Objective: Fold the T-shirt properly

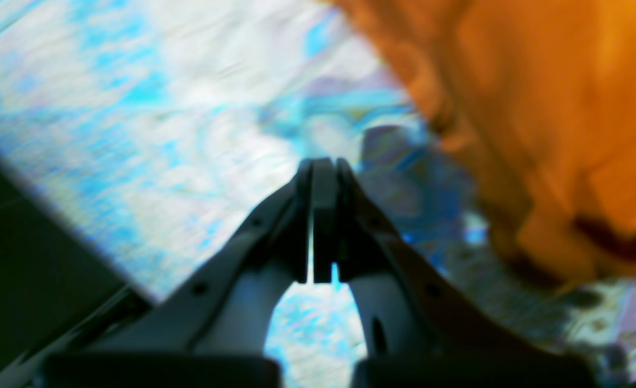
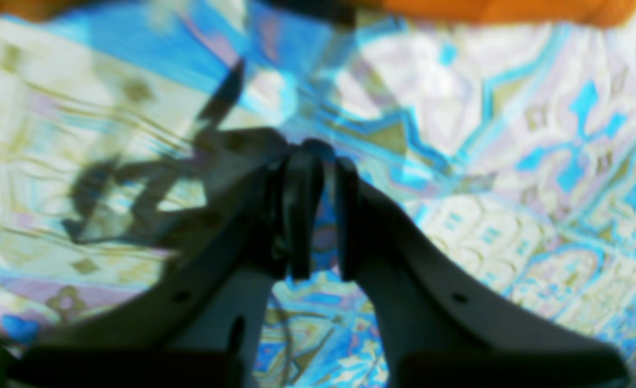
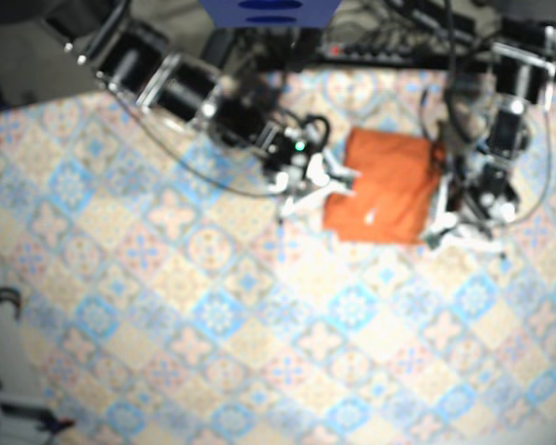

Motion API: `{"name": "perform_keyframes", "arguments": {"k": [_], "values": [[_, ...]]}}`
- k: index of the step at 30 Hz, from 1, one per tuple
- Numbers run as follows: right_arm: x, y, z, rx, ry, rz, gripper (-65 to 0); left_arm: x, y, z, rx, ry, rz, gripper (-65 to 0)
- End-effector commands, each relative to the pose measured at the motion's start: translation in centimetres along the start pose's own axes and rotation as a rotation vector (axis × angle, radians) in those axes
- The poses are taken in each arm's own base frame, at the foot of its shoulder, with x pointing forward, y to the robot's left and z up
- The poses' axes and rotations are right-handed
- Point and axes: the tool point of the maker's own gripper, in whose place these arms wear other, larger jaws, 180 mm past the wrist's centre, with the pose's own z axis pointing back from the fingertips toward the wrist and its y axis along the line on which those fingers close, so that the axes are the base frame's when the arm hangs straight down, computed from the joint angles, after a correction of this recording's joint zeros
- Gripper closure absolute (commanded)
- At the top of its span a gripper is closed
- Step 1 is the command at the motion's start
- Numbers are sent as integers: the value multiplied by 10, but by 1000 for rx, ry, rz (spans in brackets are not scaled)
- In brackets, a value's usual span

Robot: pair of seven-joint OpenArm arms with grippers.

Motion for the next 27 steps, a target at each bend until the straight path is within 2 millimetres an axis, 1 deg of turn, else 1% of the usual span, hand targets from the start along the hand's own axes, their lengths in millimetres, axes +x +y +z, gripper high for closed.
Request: {"name": "perform_keyframes", "arguments": {"k": [1,3,5,7,8,10,12,14,15,17,18,20,22,23,24,27], "values": [[22,-16,13,-44,-68,-3,-79,7,21,15,61,-35,-9,0],[24,-31,19,-91,-77,-14,-80,8,27,27,91,-41,-29,0],[20,-40,22,-129,-74,-38,-80,11,31,38,119,-65,-30,0],[15,-52,28,-161,-73,-78,-80,9,36,48,147,-76,-16,0],[12,-58,31,-173,-74,-105,-80,4,37,52,151,-65,-16,0],[6,-64,37,-181,-91,-169,-80,-3,30,55,135,-49,-46,0],[-14,-71,40,-192,-87,-243,-80,-9,18,53,104,-36,-62,0],[-25,-74,48,-205,-103,-301,-80,-18,3,52,75,-19,-71,0],[-33,-76,53,-217,-106,-340,-80,-23,-2,53,69,-14,-70,0],[-60,-76,64,-252,-81,-445,-80,-44,-13,59,54,18,-52,0],[-71,-74,71,-271,-76,-495,-80,-59,-20,63,46,40,-38,0],[-101,-60,78,-281,-40,-560,-80,-84,-33,71,28,66,-24,0],[-127,-38,80,-256,-6,-604,-80,-114,-43,79,8,121,-27,0],[-144,-26,80,-243,27,-627,-80,-129,-50,83,-8,146,-22,0],[-163,-13,80,-231,68,-643,-80,-142,-57,87,-23,165,-16,0],[-208,22,81,-195,176,-688,-80,-175,-77,101,-77,203,25,0]]}}
